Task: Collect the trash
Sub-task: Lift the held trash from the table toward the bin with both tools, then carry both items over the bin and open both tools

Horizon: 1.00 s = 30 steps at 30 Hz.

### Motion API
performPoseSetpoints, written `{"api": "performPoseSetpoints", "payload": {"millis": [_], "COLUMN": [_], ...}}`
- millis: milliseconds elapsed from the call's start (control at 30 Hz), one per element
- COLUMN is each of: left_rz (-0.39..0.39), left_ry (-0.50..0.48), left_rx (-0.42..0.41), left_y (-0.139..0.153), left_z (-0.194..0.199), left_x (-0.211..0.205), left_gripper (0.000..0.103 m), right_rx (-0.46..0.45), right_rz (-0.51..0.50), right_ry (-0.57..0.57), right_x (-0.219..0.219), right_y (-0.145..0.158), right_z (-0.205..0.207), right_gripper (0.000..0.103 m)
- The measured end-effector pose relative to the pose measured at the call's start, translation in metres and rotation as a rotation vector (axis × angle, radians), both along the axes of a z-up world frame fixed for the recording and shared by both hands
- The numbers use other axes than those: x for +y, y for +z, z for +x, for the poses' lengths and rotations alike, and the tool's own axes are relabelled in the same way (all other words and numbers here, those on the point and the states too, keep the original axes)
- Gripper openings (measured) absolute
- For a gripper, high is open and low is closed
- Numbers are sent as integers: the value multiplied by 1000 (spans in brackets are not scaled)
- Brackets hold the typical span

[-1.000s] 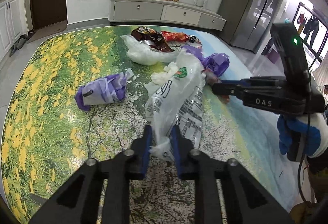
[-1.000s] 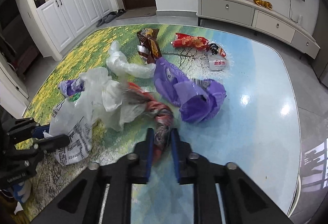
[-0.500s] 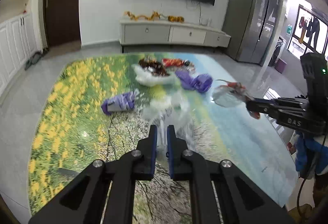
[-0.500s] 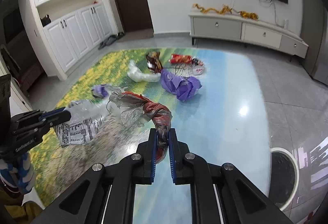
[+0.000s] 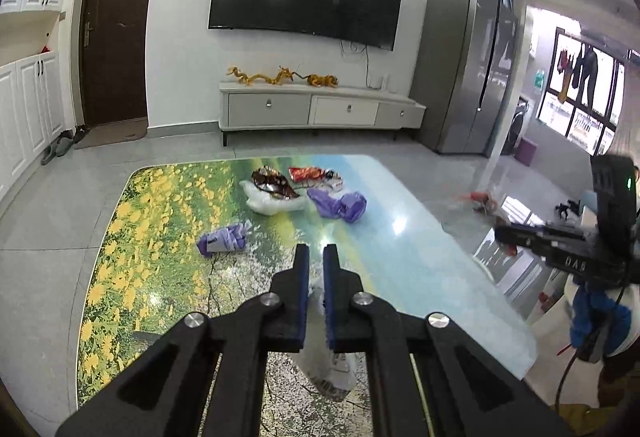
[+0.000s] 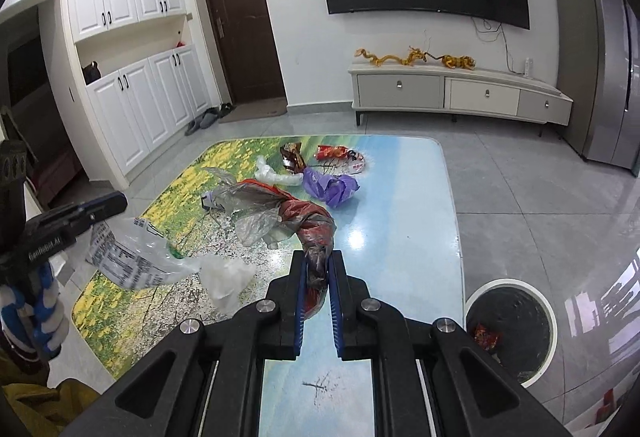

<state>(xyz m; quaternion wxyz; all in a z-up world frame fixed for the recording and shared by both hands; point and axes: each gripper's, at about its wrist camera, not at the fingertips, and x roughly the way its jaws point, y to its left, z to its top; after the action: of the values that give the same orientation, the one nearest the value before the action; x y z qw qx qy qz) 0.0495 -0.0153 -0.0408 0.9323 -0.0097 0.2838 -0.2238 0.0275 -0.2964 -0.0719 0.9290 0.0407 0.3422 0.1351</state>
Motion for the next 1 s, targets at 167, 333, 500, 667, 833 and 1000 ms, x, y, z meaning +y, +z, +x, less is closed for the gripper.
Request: {"api": "performPoseSetpoints", "payload": {"millis": [167,333,500,667,833,1000], "left_rz": [-28,-35,5,66,127,139], "left_ry": [3,-7,-31,-51,46,163], "left_rx": [-22,-49,-40,25,81,121], "left_y": [20,38,39,17,-4,-26], "left_z": [-1,5,7,-1,-19,-42], "left_x": [3,-4,-11,5,70,128], "left_gripper": [0,0,2,4,5,63], "right_rx": [-12,-21,-17,-4,8,19], "right_rz": [30,52,78,99,115,117], "right_ry": [-14,-22,-22,-15,5,21], "right_x": [-11,-20,-28,-31,-28,-19], "right_y": [-1,-3,-8,-14,-18,-20], "right_z": [-7,-10,-9,-7,-5,-3], "right_gripper": [11,11,11,11,11,11]}}
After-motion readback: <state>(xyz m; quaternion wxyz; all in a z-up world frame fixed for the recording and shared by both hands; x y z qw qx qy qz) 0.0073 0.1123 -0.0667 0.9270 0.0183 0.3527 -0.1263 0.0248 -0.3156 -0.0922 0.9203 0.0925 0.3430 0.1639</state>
